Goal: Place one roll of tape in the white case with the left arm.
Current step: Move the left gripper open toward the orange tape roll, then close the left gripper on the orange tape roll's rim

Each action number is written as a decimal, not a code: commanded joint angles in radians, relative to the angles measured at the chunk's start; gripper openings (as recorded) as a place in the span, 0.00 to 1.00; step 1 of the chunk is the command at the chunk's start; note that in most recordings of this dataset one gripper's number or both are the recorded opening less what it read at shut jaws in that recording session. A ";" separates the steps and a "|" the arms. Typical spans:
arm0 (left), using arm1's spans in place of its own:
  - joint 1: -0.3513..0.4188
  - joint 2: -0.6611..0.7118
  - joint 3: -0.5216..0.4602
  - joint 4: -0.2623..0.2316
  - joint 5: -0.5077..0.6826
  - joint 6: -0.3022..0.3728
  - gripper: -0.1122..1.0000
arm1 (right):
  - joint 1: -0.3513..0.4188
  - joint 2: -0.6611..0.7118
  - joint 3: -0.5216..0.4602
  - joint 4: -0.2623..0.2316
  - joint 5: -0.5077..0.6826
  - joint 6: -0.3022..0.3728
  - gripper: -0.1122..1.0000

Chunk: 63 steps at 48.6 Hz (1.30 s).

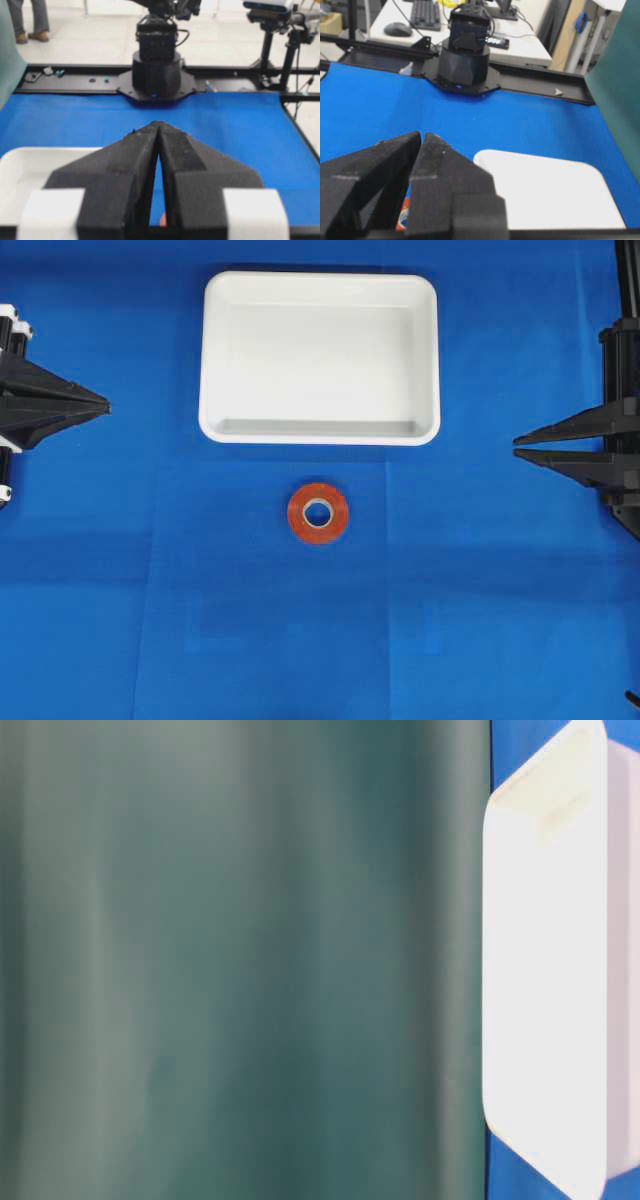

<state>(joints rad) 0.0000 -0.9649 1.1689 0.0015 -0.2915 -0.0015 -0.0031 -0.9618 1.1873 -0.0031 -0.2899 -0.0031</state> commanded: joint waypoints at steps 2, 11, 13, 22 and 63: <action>-0.017 0.006 -0.011 0.035 0.021 -0.002 0.10 | -0.012 0.014 -0.035 -0.005 0.006 -0.011 0.10; -0.069 0.037 -0.014 0.035 -0.008 -0.008 0.10 | -0.015 0.043 -0.051 -0.011 0.043 -0.017 0.00; -0.081 0.052 -0.014 0.035 -0.025 -0.011 0.10 | -0.018 0.046 -0.052 -0.011 0.043 -0.017 0.00; -0.117 0.178 -0.034 0.035 -0.104 -0.043 0.10 | -0.032 0.046 -0.052 -0.009 0.041 -0.017 0.00; -0.190 0.905 -0.503 0.034 0.130 -0.138 0.89 | -0.046 0.064 -0.044 -0.009 0.094 -0.017 0.00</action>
<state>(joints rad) -0.1871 -0.0982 0.7271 0.0337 -0.2194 -0.1381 -0.0460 -0.9035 1.1628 -0.0123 -0.2010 -0.0215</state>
